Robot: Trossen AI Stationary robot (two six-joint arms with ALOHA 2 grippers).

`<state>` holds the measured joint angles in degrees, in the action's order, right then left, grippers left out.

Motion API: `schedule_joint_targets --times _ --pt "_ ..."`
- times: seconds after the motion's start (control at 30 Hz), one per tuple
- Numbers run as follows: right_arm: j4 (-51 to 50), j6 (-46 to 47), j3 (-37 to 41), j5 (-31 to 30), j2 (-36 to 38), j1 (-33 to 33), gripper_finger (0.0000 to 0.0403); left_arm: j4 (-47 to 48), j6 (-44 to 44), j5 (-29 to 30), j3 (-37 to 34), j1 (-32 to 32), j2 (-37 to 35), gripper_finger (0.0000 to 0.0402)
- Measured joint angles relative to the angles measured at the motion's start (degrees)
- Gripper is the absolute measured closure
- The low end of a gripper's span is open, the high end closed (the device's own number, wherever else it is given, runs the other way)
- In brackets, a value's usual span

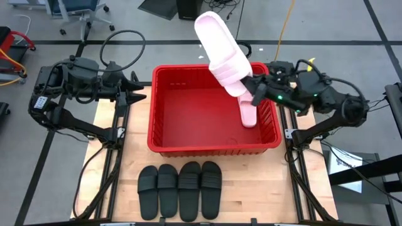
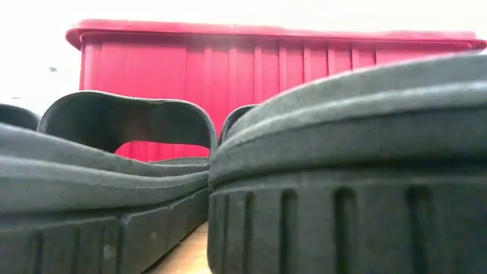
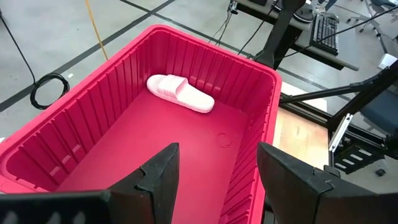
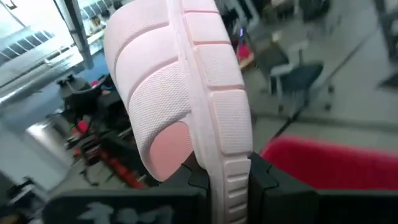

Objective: Pick and place slides into bin
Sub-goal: Stack the pink slide on top of the pink slide in the red bin

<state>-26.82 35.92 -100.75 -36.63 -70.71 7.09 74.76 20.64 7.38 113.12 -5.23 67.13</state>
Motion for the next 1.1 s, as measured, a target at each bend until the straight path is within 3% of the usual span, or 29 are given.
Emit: schedule_joint_targets --times 0.2,0.33,0.5,0.6,0.9,1.1 --pt "-10.2 8.0 0.0 6.7 2.7 -1.6 0.0376 -0.6 -0.6 0.2 0.0 0.0 0.0 0.0195" --pt "-9.3 9.2 0.0 17.0 2.6 -3.8 0.0376 -2.4 -0.7 0.2 0.0 0.0 0.0 0.0195" --pt "-13.2 17.1 0.0 30.3 2.0 -7.7 0.0376 -3.3 -0.7 0.2 0.0 0.0 0.0 0.0195" --pt "-18.1 21.0 0.0 34.6 1.8 -8.8 0.0376 -3.3 -0.7 0.2 0.0 0.0 0.0 0.0195" --pt "-35.5 25.5 -0.7 39.8 1.9 -11.1 0.0376 -3.4 0.5 0.2 0.0 0.0 0.0 0.0195" --pt "-49.0 23.2 -4.3 38.2 0.2 -11.3 0.0376 -3.4 0.5 0.3 0.0 0.0 0.4 0.0195"
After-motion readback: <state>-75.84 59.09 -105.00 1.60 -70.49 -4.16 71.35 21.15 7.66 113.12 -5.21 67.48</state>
